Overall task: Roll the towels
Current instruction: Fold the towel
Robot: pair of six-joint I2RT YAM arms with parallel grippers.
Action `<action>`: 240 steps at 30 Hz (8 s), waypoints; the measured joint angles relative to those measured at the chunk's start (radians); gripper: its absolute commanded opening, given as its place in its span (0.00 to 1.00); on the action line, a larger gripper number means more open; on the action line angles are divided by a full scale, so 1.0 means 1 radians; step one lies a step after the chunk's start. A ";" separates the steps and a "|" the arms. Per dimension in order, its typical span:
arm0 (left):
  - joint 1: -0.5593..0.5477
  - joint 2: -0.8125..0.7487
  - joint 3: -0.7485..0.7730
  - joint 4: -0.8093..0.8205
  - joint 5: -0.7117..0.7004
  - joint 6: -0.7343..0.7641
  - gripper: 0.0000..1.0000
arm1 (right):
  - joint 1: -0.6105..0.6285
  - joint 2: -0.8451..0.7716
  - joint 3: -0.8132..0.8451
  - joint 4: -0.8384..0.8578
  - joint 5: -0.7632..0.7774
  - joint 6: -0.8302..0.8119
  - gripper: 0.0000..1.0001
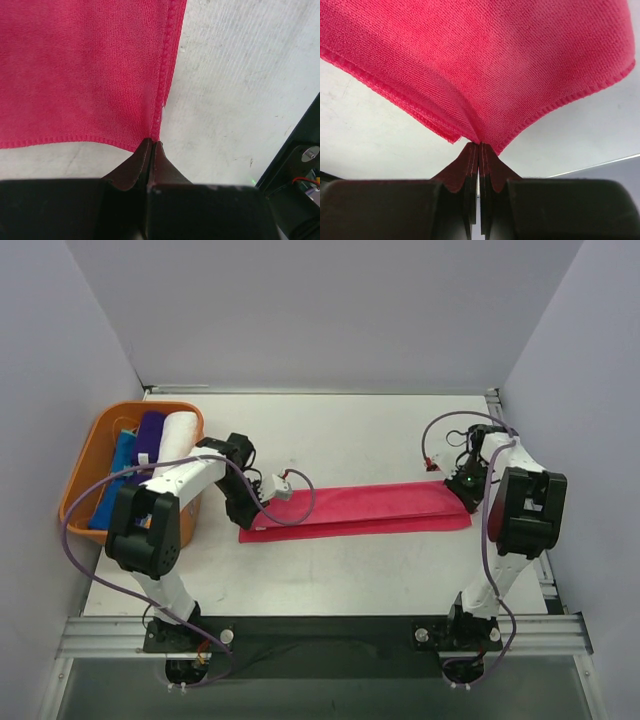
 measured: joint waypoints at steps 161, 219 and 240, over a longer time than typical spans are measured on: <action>0.074 0.047 -0.143 0.481 0.148 -0.817 0.73 | 0.563 0.317 0.454 0.000 -0.588 1.149 0.38; 0.082 -0.121 -0.235 0.645 0.192 -0.842 0.68 | 0.140 0.218 0.262 0.008 -0.386 1.004 0.36; 0.081 -0.108 -0.235 0.645 0.192 -0.843 0.67 | 0.043 0.277 0.270 -0.026 -0.488 0.982 0.00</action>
